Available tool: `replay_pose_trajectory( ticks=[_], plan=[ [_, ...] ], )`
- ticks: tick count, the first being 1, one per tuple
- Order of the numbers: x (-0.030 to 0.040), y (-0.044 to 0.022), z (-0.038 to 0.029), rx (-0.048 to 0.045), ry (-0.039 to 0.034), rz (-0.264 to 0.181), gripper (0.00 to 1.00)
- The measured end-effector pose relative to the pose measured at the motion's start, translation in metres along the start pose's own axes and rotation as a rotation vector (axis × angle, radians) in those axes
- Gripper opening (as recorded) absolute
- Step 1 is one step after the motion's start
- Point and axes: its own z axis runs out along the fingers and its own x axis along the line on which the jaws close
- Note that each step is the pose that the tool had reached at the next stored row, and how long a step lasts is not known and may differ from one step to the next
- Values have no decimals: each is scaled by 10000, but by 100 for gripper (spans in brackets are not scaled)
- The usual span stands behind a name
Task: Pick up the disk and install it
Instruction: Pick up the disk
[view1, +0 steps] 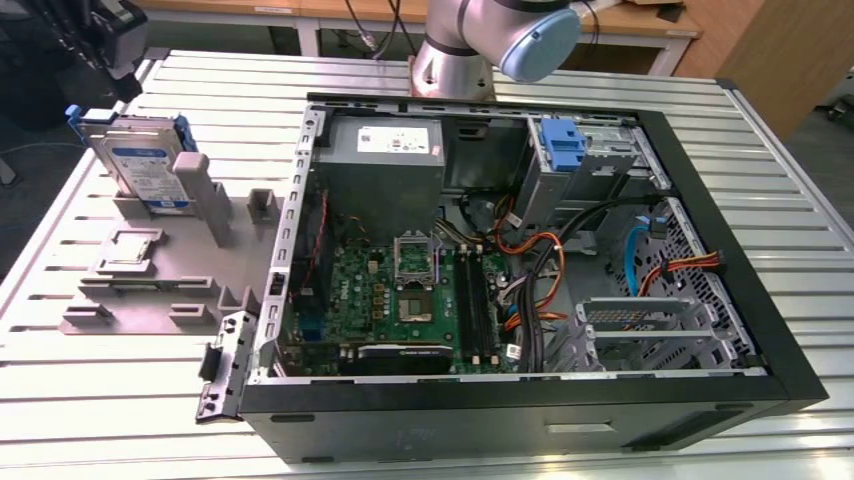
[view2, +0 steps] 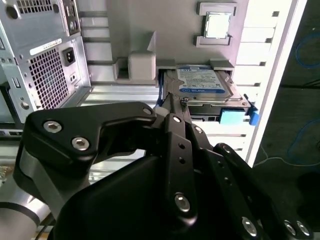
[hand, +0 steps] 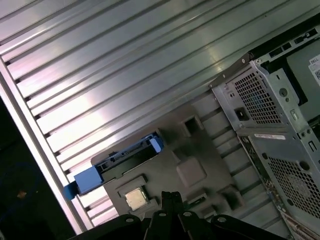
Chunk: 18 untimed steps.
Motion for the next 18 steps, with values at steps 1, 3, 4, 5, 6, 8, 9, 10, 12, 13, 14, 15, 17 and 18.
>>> replay_pose_trajectory(
  ticks=[1, 3, 4, 5, 6, 8, 9, 10, 12, 13, 14, 15, 17, 18],
  plan=[
    [0, 0, 0, 3, -8, 179, 10],
    [1, -1, 1, 10, -24, 540, 10],
    [1, -1, 1, 13, -32, 718, 10],
    [1, -1, 1, 15, -40, 899, 10],
    [1, -1, 3, 18, -48, 1077, 10],
    [0, -1, 5, 25, -63, 1423, 10],
    [1, -1, 6, 27, -69, 1566, 10],
    [1, 0, 7, 30, -75, 1696, 10],
    [2, 1, 9, 31, -84, 1887, 10],
    [3, 2, 10, 35, -89, 1988, 10],
    [3, 3, 12, 37, -92, 2082, 10],
    [3, 3, 13, 39, -95, 2146, 10],
    [4, 3, 16, 41, -100, 2271, 10],
    [5, 4, 17, 42, -103, 2329, 10]
  ],
)
